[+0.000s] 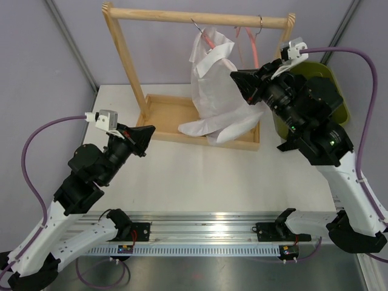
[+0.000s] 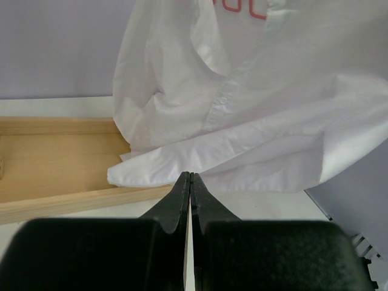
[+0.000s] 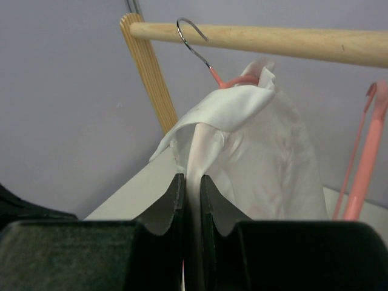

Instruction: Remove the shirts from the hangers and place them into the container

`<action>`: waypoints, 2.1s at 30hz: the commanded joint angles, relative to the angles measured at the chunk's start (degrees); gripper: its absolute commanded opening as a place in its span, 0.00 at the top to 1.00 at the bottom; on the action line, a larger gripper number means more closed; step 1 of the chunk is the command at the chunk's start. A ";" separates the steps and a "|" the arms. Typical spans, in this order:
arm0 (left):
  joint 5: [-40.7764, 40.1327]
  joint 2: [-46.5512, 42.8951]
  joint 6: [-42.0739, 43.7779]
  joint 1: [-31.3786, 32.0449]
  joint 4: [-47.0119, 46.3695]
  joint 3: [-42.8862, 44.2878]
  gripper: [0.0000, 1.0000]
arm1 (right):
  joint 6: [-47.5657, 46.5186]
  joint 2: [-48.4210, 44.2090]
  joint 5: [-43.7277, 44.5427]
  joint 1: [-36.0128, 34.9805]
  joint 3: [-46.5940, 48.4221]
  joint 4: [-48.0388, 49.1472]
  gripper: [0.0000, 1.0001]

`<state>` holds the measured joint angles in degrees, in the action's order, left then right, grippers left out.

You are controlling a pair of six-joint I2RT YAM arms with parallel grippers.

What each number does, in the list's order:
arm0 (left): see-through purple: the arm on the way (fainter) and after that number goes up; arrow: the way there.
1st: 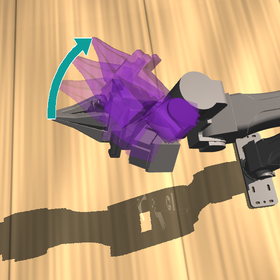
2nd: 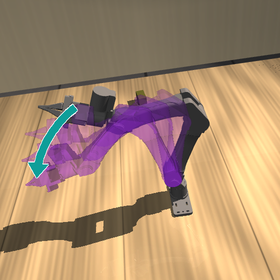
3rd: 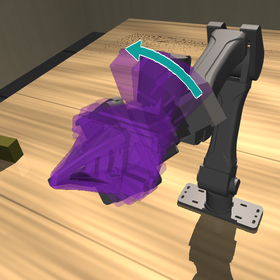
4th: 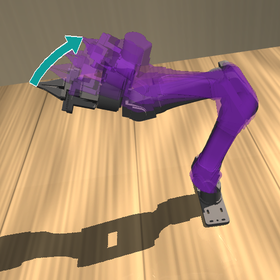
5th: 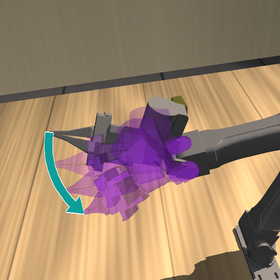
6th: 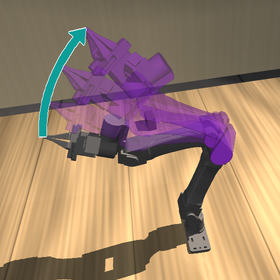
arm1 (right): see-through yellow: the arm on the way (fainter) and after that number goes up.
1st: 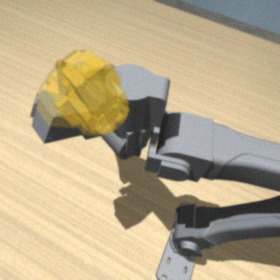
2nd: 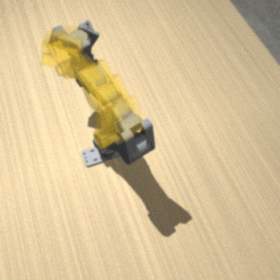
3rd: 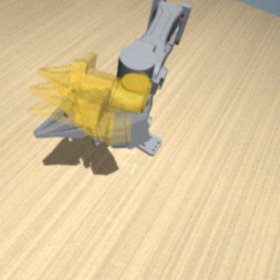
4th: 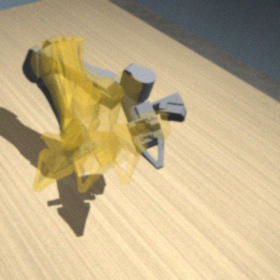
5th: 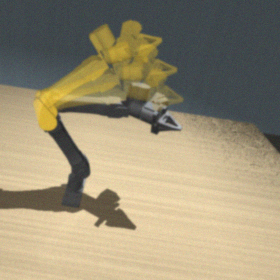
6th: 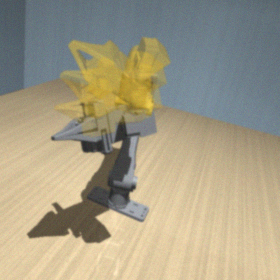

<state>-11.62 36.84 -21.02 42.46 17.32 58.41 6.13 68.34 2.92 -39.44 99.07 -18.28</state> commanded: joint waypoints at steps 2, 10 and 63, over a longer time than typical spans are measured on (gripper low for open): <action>0.37 0.60 0.71 0.26 -1.06 3.37 1.00 | 3.62 -0.92 -2.20 -0.29 9.64 -15.69 1.00; 3.44 2.45 1.24 0.26 -3.43 6.10 1.00 | 5.38 -9.53 -19.87 -0.46 5.63 -12.58 1.00; 6.62 14.05 -3.33 9.40 -46.43 -8.76 0.54 | 20.15 -18.06 -22.25 -0.46 -20.23 2.29 1.00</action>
<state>-0.43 51.03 -26.59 51.24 -26.48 47.11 26.17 51.59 -19.97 -39.53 76.77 -21.74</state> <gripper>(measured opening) 0.440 0.167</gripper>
